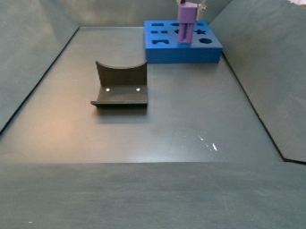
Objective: Insert the 3 prong object.
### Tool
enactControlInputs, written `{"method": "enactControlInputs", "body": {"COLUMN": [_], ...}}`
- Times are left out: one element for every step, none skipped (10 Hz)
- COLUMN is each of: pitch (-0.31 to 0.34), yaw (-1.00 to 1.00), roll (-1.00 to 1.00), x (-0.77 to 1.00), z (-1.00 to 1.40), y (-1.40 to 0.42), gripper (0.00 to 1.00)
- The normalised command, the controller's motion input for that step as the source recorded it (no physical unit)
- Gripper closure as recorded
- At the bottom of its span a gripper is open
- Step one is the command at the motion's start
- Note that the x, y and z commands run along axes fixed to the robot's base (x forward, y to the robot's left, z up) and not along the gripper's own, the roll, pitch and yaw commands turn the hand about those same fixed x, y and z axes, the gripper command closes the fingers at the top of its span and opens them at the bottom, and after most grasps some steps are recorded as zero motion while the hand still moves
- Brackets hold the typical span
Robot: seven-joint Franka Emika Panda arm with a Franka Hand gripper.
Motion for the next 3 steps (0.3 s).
{"method": "enactControlInputs", "body": {"pitch": [0.000, 0.000, 0.000], "yaw": [-0.10, 0.00, 0.00], "roll": [0.00, 0.02, 0.00], "x": [0.00, 0.00, 0.00], "z": [0.00, 0.00, 0.00], "y": [0.00, 0.00, 0.00], "gripper": [1.00, 1.00, 1.00]}}
